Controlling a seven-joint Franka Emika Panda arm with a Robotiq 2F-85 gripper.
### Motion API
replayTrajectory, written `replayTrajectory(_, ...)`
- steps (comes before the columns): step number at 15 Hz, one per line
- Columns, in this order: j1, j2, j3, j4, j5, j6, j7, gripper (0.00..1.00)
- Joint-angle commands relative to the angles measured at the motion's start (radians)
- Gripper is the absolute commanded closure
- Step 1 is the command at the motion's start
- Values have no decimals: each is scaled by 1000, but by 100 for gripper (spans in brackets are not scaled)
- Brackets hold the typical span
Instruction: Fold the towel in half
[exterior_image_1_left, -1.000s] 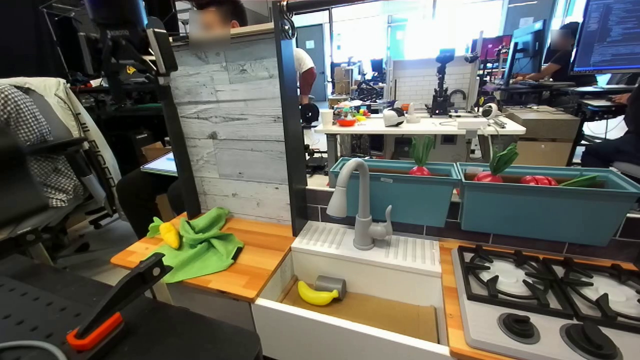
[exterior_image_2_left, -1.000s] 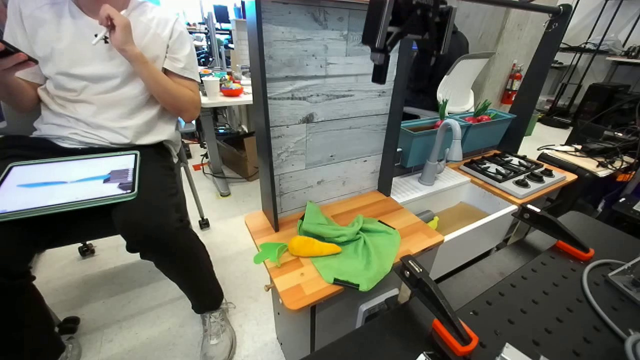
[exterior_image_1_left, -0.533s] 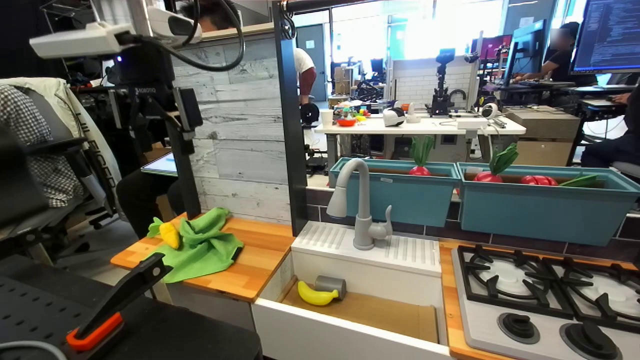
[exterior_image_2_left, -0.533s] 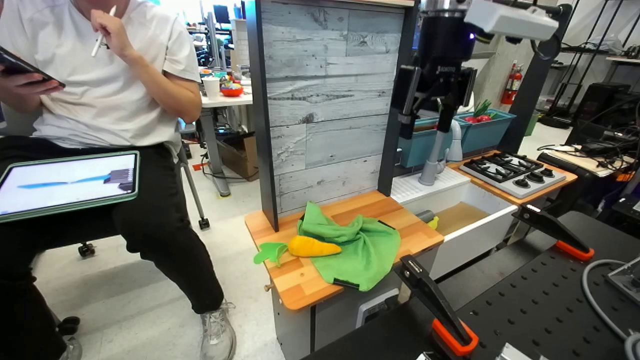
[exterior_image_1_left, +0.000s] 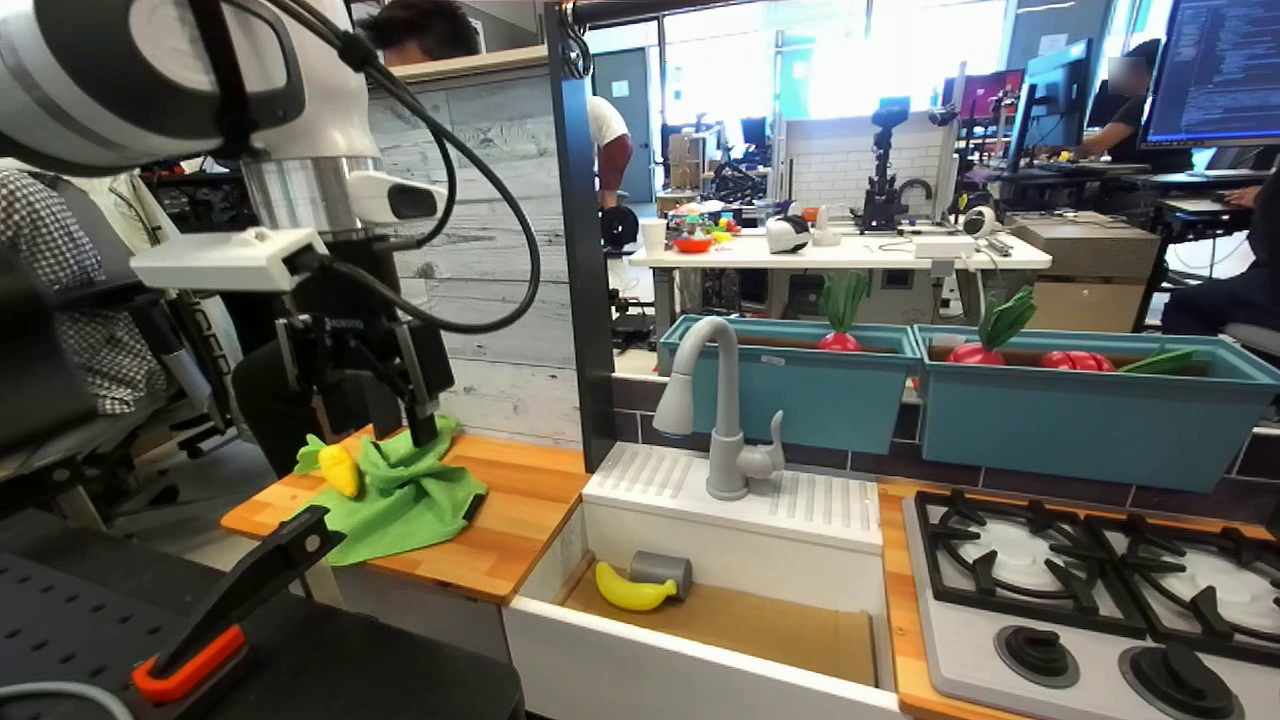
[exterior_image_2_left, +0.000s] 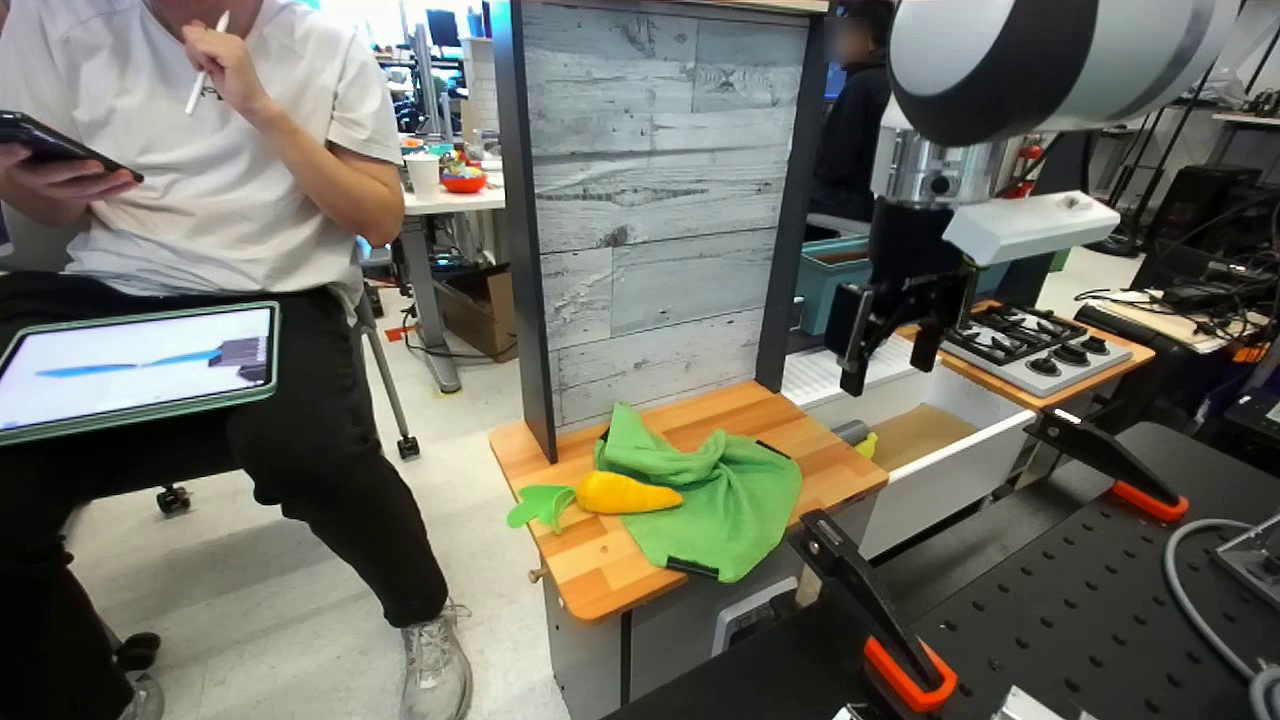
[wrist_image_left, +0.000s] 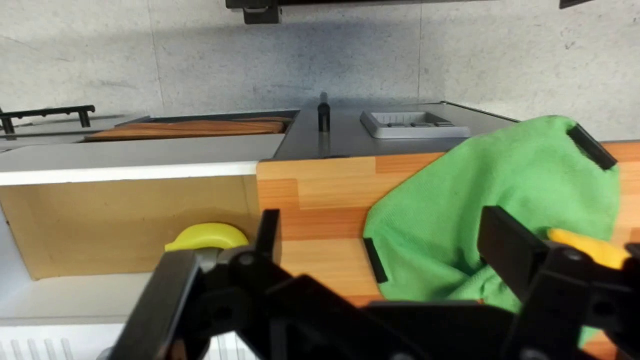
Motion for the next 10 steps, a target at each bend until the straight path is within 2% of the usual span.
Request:
replayTrajectory(1,-2,137,-28,71,-20,69,29,0)
replayTrajectory(10,14,408,-43,280,11,132,88,0)
